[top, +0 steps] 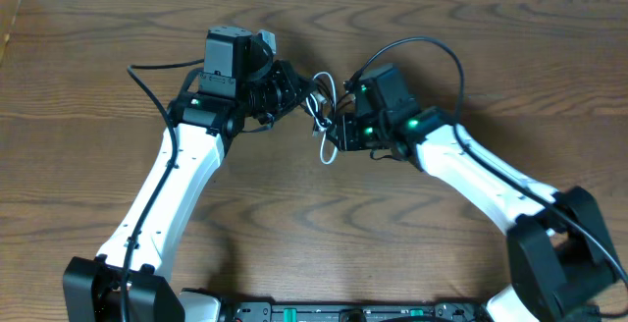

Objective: Untangle cables

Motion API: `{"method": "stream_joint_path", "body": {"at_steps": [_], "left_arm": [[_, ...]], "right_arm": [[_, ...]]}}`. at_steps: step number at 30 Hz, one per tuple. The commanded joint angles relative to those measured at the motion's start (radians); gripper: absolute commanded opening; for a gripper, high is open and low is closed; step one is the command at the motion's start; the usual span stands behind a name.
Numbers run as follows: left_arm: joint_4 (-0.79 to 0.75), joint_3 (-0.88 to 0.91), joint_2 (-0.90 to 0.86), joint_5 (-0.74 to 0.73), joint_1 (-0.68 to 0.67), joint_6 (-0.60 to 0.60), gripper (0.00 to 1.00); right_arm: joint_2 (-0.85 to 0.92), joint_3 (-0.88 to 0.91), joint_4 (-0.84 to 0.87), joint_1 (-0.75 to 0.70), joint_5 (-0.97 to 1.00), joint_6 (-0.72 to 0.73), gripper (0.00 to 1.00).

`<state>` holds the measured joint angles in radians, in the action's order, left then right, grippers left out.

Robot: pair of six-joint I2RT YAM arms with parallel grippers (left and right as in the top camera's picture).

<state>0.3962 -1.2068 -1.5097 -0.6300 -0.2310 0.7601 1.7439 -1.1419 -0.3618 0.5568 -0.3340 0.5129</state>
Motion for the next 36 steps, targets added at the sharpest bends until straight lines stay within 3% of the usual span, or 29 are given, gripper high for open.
{"method": "stream_joint_path", "body": {"at_steps": [1, 3, 4, 7, 12, 19, 21, 27, 28, 29, 30, 31, 33, 36], "left_arm": [[0.012, -0.007, 0.0, -0.013, -0.002, -0.009, 0.08], [0.022, -0.007, 0.0, -0.013, -0.002, -0.056, 0.07], [0.03, -0.007, 0.0, -0.013, -0.002, -0.105, 0.08], [0.076, -0.007, 0.0, 0.035, -0.002, -0.219, 0.08], [0.146, -0.007, 0.0, 0.16, -0.002, -0.305, 0.08], [0.155, -0.007, 0.0, 0.166, -0.002, -0.36, 0.07], [0.136, -0.007, 0.0, 0.099, -0.002, -0.385, 0.07], [-0.003, -0.007, 0.0, -0.306, -0.002, -0.412, 0.07], [-0.028, -0.007, 0.0, -0.358, -0.002, -0.412, 0.07], [-0.047, -0.007, 0.0, -0.398, -0.002, -0.411, 0.08], [-0.061, -0.007, 0.0, -0.426, -0.002, -0.411, 0.08], [-0.071, -0.007, 0.0, -0.447, -0.002, -0.407, 0.07], [-0.073, -0.007, 0.0, -0.459, -0.002, -0.408, 0.07], [-0.073, -0.007, 0.0, -0.459, -0.002, -0.408, 0.07]], "right_arm": [[0.038, -0.006, 0.002, 0.004, 0.119, 0.007, 0.2], [0.037, -0.006, -0.001, -0.008, 0.119, -0.009, 0.02], [0.026, -0.006, -0.001, -0.021, 0.118, -0.01, 0.01], [-0.04, -0.007, -0.017, -0.076, 0.105, -0.014, 0.01], [-0.208, -0.007, -0.098, -0.189, 0.064, -0.059, 0.01], [-0.365, -0.006, -0.263, -0.324, 0.274, -0.057, 0.01], [-0.357, -0.003, -0.293, -0.329, 0.327, -0.058, 0.01], [-0.283, 0.029, -0.333, -0.328, 0.335, -0.058, 0.02], [-0.266, 0.029, -0.334, -0.328, 0.331, -0.059, 0.11], [-0.249, 0.029, -0.332, -0.329, 0.315, -0.072, 0.38], [-0.242, 0.029, -0.329, -0.329, 0.3, -0.084, 0.55], [-0.237, 0.027, -0.325, -0.329, 0.273, -0.109, 0.79], [-0.242, 0.004, -0.322, -0.339, 0.161, -0.214, 0.9], [-0.264, -0.048, -0.338, -0.35, 0.063, -0.278, 0.92]]}}
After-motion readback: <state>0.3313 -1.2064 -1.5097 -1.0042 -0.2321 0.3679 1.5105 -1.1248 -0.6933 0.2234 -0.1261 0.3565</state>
